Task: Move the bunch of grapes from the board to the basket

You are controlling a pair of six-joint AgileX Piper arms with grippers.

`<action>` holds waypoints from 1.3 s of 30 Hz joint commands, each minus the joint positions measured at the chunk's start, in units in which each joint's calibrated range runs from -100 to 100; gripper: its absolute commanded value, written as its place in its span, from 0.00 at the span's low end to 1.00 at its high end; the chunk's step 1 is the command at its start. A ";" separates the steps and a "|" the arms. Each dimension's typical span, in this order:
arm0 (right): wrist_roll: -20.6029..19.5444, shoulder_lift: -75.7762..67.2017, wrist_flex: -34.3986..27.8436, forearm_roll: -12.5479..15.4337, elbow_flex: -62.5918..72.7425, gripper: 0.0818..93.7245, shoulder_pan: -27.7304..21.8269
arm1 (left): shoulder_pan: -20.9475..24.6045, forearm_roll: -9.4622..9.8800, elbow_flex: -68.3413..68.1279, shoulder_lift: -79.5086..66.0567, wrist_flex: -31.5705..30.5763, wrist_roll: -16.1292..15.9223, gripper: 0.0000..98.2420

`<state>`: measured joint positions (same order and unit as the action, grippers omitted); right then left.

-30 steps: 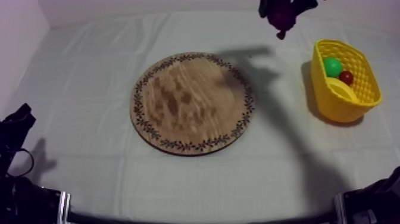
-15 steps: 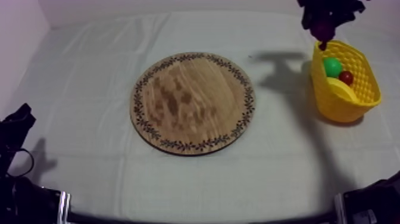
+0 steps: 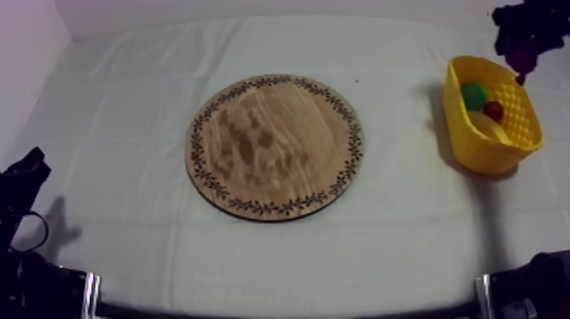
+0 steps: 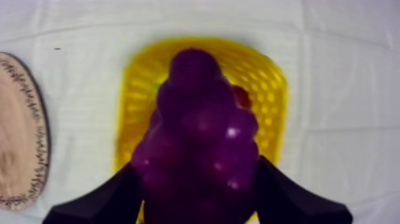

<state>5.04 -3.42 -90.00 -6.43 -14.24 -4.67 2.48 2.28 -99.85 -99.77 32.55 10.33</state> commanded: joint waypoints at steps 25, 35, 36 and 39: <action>0.76 10.88 6.27 -0.03 -10.28 0.62 -3.07 | 0.01 -0.01 -0.04 0.03 0.03 0.00 0.00; -0.45 15.73 6.25 0.27 -8.41 0.78 -2.44 | 0.01 -0.01 -0.04 0.03 0.03 0.00 0.00; -0.49 15.81 6.19 0.27 -8.40 0.79 -2.26 | 0.01 -0.01 -0.04 0.03 0.03 0.00 0.00; -0.66 15.66 6.24 0.17 -8.46 0.78 -1.88 | 0.01 -0.01 -0.04 0.03 0.03 0.00 0.00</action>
<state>4.37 12.39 -83.75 -6.15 -22.69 -6.55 2.48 2.28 -99.85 -99.77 32.55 10.33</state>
